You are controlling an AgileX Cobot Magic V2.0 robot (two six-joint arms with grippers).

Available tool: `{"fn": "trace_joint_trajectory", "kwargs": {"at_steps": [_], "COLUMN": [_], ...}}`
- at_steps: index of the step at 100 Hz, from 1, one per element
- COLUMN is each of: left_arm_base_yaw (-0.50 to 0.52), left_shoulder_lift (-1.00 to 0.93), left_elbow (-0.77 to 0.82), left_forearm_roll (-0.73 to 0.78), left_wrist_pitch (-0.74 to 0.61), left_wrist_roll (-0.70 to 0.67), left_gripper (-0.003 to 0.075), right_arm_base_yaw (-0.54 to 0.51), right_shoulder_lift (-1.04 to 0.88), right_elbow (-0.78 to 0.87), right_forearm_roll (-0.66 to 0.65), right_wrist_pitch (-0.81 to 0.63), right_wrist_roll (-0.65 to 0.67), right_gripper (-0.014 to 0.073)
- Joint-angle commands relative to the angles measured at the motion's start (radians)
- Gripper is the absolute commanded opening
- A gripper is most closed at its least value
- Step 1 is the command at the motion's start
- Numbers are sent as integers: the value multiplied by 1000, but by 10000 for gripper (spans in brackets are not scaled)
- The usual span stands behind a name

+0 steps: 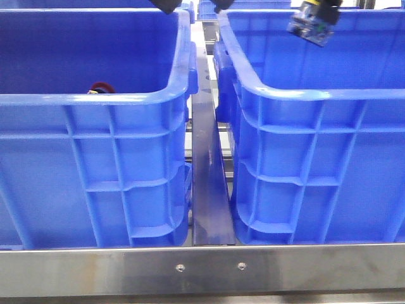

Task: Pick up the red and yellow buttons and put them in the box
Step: 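Lower the yellow button into the empty crate and open the right gripper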

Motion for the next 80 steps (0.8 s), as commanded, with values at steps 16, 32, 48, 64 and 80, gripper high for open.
{"fn": "trace_joint_trajectory", "kwargs": {"at_steps": [16, 32, 48, 64, 80], "left_arm_base_yaw": [-5, -5, -5, -5, -5], "left_shoulder_lift": [-33, -33, -33, -33, -33], "left_elbow": [-35, -35, -35, -35, -35], "left_forearm_roll": [-24, -24, -24, -27, -27], "left_wrist_pitch": [-34, -34, -29, -29, -29], "left_wrist_roll": [-1, -1, -1, -1, -1], "left_gripper": [620, 620, 620, 620, 620], "right_arm_base_yaw": [10, 10, 10, 10, 10], "right_shoulder_lift": [-10, 58, 163, 254, 328], "right_elbow": [8, -3, -54, -107, -140], "right_forearm_roll": [73, 136, 169, 172, 177], "right_wrist_pitch": [-326, -396, -392, -392, -388], "right_wrist_roll": [-203, -253, -301, -306, -306], "right_gripper": [224, 224, 224, 224, 224]}}
